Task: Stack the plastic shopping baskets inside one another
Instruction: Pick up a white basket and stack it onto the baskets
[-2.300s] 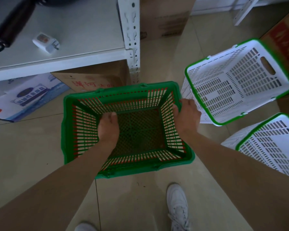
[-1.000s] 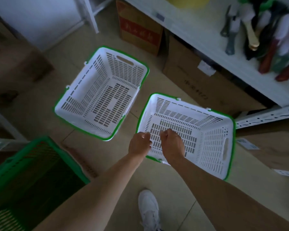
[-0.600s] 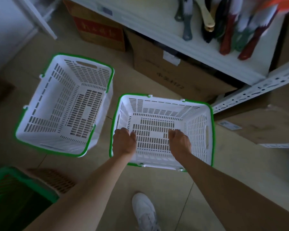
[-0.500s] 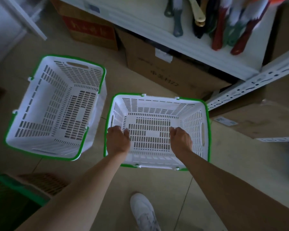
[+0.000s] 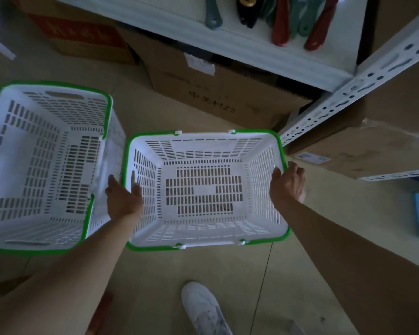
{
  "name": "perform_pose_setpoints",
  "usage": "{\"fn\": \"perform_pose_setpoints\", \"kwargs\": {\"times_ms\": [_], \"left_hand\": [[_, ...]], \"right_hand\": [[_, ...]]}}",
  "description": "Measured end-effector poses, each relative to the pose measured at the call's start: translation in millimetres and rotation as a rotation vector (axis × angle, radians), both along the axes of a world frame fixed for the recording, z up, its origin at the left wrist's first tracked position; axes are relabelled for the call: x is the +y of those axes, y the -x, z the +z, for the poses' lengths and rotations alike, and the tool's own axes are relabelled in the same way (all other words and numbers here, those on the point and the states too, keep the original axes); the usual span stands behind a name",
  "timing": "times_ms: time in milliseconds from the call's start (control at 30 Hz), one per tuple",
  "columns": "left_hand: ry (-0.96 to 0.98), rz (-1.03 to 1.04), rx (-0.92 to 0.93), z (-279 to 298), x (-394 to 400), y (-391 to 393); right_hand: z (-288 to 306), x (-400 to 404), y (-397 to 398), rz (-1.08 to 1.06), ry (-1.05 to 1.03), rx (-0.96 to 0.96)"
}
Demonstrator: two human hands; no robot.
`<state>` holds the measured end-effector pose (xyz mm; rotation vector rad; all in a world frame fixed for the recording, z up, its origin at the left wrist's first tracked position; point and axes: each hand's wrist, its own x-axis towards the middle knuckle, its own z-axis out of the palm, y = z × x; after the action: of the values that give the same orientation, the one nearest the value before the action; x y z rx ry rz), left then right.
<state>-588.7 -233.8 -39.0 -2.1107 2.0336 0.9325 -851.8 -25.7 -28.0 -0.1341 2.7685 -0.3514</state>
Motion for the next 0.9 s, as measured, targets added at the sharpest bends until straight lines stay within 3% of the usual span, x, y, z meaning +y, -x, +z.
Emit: {"fn": "perform_pose_setpoints", "kwargs": {"times_ms": [167, 567, 900], "left_hand": [[-0.027, 0.018, 0.001, -17, -3, 4], [-0.06, 0.184, 0.062, -21, -9, 4], [-0.097, 0.409, 0.431, -30, 9, -25]], "right_hand": [[-22, 1, 8, -0.087, -0.008, -0.121], [-43, 5, 18, -0.229, 0.021, -0.174], [-43, 30, 18, -0.211, 0.121, -0.1]]}}
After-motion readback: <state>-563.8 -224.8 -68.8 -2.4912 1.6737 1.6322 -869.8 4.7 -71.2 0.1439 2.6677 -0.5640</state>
